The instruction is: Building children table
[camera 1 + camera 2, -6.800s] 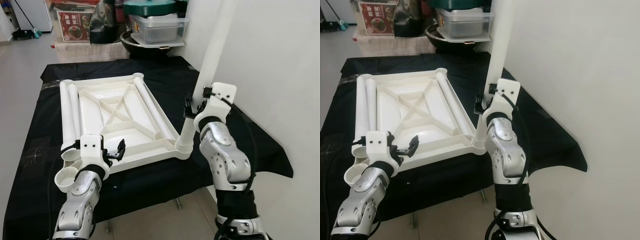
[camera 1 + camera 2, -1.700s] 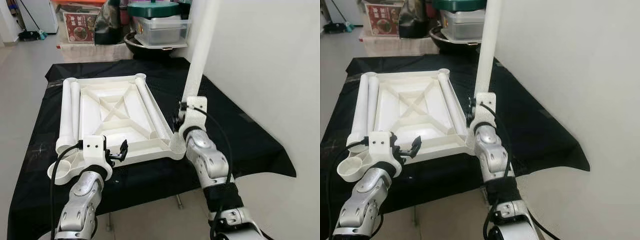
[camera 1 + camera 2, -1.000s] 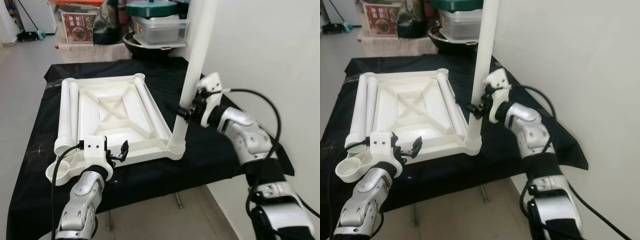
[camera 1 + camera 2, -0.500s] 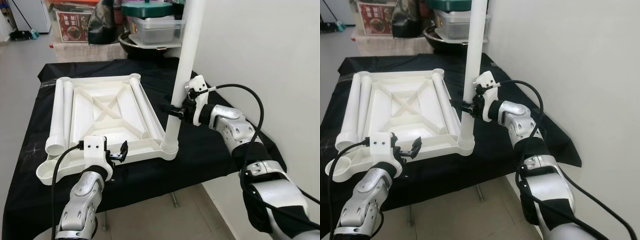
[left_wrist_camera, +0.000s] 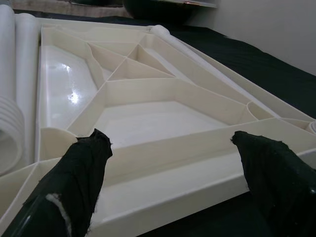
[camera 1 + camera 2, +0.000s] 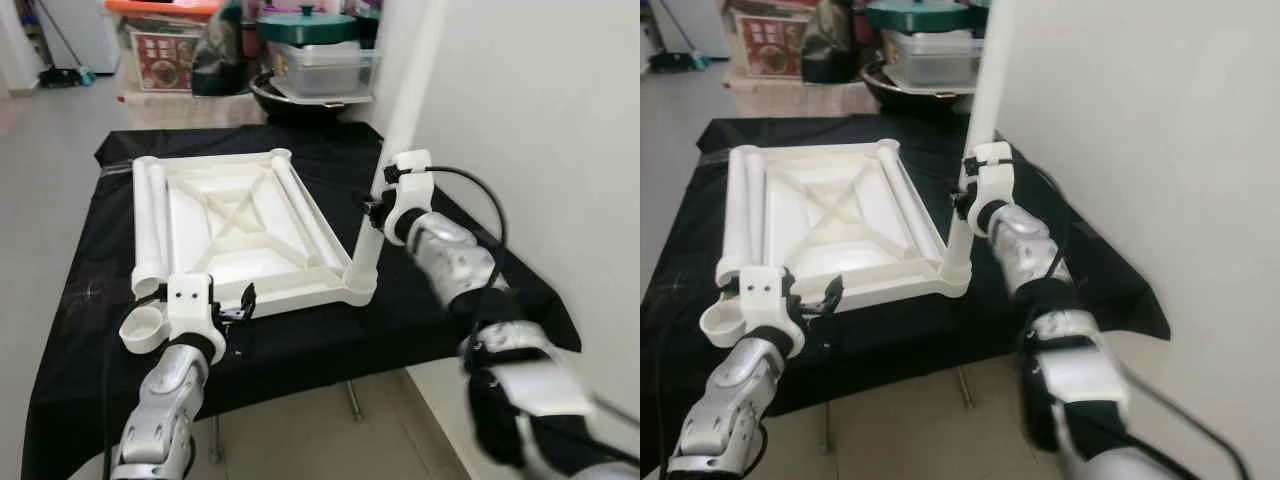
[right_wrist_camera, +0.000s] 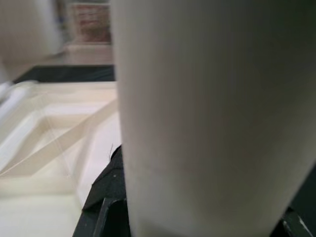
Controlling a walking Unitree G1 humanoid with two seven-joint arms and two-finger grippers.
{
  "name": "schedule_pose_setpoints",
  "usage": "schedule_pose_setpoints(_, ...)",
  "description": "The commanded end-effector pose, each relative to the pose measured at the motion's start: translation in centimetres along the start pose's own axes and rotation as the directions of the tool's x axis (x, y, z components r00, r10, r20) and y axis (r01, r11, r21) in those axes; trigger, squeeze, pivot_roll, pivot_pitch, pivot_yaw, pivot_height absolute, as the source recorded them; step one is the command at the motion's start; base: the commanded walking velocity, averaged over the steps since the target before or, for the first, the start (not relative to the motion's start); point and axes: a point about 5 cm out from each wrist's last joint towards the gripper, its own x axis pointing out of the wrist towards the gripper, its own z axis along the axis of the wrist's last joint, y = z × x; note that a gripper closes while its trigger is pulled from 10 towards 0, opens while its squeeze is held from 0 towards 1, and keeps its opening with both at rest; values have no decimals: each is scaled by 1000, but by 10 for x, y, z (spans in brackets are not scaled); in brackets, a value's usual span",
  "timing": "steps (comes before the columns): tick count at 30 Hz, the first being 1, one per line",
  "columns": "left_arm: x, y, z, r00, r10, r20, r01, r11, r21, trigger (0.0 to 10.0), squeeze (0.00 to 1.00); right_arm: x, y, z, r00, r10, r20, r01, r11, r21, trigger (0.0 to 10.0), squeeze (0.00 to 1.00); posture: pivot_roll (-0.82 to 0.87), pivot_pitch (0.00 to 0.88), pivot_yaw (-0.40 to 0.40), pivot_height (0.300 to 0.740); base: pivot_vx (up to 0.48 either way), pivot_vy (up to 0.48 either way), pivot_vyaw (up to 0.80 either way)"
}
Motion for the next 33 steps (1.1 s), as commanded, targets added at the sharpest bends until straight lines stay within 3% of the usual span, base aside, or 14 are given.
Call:
schedule_pose_setpoints(1, 0, -2, -1, 1000, -10, -8, 11, 1000, 7, 10000, 0, -6, 4, -22, 993, -69, -100, 70, 998, 8, 0, 0, 101, 0, -97, 740, 0, 0, 0)
schedule_pose_setpoints(9, 3, -5, -1, 1000, -22, -9, 22, 1000, 6, 10000, 0, -5, 29, -14, 989, -112, -100, 111, 994, -10, 0, 0, 95, 0, -102, 740, 0, 0, 0)
schedule_pose_setpoints(10, 3, -5, -1, 1000, -21, -8, 22, 1000, 5, 10000, 0, -6, 33, -13, 987, -117, -114, 116, 993, -17, 2078, 0, 96, 0, -104, 740, 0, 0, 0)
schedule_pose_setpoints(11, 4, -4, -1, 1000, -20, -6, 20, 1000, 5, 10000, 0, -7, 38, -12, 990, -82, -111, 84, 996, 13, 10000, 0, 97, 0, -105, 740, 0, 0, 0)
schedule_pose_setpoints(13, 4, -4, -1, 1000, -18, -5, 18, 1000, 6, 10000, 0, -9, 41, -11, 993, -58, -106, 62, 997, 38, 10000, 16, 97, 0, -105, 740, 0, 0, 0)
schedule_pose_setpoints(14, 4, -3, 0, 1000, -17, -5, 17, 1000, 6, 10000, 0, -13, 42, -10, 993, -50, -103, 56, 997, 58, 10000, 412, 97, 0, -105, 740, 0, 0, 0)
schedule_pose_setpoints(16, 4, -3, 0, 1000, -17, -5, 17, 1000, 6, 10000, 0, -15, 42, -9, 994, -51, -101, 58, 996, 69, 10000, 412, 97, 0, -105, 740, 0, 0, 0)
schedule_pose_setpoints(17, 4, -3, 0, 1000, -17, -5, 17, 1000, 6, 10000, 0, -17, 39, -6, 995, -50, -88, 57, 996, 74, 10000, 1000, 88, 0, -97, 740, 0, 0, 0)
schedule_pose_setpoints(20, 4, -4, -1, 1000, -19, -6, 19, 1000, 4, 10000, 0, -18, 34, 1, 998, -22, -64, 27, 997, 77, 10000, 1000, 79, 0, -91, 740, 0, 0, 0)
schedule_pose_setpoints(21, 3, -4, -2, 1000, -22, -8, 22, 1000, 2, 10000, 0, -18, 27, 11, 999, 35, -23, -33, 996, 83, 10000, 0, 69, 0, -85, 740, 0, 0, 0)
schedule_pose_setpoints(26, 3, -7, -3, 999, -30, -13, 30, 1000, -2, 10000, 0, -24, 4, 44, 951, 300, 70, -307, 944, 125, 10000, 0, 59, 0, -83, 740, 0, 0, 0)
schedule_pose_setpoints(29, 3, -7, -4, 999, -31, -14, 31, 999, -4, 10000, 0, -33, 0, 53, 875, 468, 121, -478, 876, 63, 10000, 0, 59, 0, -80, 740, 0, 0, 0)
schedule_pose_setpoints(30, 4, -8, -4, 999, -34, -15, 34, 999, -6, 10000, 0, -39, -2, 52, 804, 583, 117, -585, 811, -22, 10000, 0, 59, 0, -81, 740, 0, 0, 0)
schedule_pose_setpoints(33, 4, -9, -4, 999, -37, -16, 37, 999, -6, 10000, 0, -40, 0, 44, 761, 643, 85, -643, 765, -30, 10000, 0, 64, 0, -82, 740, 0, 0, 0)
